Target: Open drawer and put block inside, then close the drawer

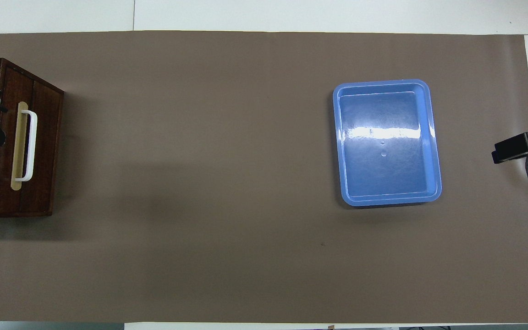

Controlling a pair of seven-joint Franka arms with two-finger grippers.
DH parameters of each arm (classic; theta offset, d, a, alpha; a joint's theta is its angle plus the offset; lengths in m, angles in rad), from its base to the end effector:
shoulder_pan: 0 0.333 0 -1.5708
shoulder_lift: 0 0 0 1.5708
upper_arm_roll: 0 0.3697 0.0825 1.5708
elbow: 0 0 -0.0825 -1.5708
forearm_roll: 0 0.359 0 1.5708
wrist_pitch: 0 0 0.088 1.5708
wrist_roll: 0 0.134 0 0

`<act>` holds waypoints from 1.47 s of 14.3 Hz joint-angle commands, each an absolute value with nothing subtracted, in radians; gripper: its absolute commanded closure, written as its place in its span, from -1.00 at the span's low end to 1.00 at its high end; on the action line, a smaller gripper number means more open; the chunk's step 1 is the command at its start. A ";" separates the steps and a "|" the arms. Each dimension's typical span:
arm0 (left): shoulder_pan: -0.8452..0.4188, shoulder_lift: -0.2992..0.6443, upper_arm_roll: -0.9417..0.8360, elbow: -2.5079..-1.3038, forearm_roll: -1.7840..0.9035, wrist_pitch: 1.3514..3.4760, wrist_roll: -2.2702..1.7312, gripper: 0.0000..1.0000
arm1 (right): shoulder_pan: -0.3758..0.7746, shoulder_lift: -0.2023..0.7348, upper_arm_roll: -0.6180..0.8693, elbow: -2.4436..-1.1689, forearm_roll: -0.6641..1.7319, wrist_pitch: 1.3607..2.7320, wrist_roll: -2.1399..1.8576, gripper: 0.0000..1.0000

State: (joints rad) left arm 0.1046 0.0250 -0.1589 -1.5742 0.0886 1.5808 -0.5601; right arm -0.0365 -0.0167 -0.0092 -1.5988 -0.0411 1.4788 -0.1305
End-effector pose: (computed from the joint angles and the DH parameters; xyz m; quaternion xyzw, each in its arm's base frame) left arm 0.5383 -0.0162 0.6378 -0.9675 -0.2492 -0.0042 0.0431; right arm 0.5091 -0.0291 0.6402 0.9976 0.0415 -0.0532 0.0158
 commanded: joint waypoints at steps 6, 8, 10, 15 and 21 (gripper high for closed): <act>0.101 0.014 -0.166 -1.572 0.046 1.482 -0.174 -1.00 | -0.043 -0.034 0.006 -1.615 -0.025 1.471 -0.141 -1.00; 0.103 0.006 -0.172 -1.563 0.040 1.464 -0.172 -1.00 | -0.043 -0.034 0.008 -1.615 -0.025 1.471 -0.143 -1.00; 0.098 -0.017 -0.164 -1.548 0.009 1.419 -0.170 -1.00 | -0.044 -0.034 0.008 -1.614 -0.025 1.471 -0.143 -1.00; 0.071 -0.017 -0.130 -1.552 0.005 1.393 -0.167 -1.00 | -0.044 -0.034 0.008 -1.614 -0.025 1.471 -0.143 -1.00; 0.054 -0.035 -0.115 -1.660 0.003 1.491 -0.152 -1.00 | -0.043 -0.034 0.008 -1.615 -0.025 1.473 -0.143 -1.00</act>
State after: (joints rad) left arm 0.0829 -0.0148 -0.1410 -1.6000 0.0145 1.4374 -0.1677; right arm -0.0343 -0.0169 0.0022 -1.5989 -0.0411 1.4788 -0.1306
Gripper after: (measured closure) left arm 0.000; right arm 0.000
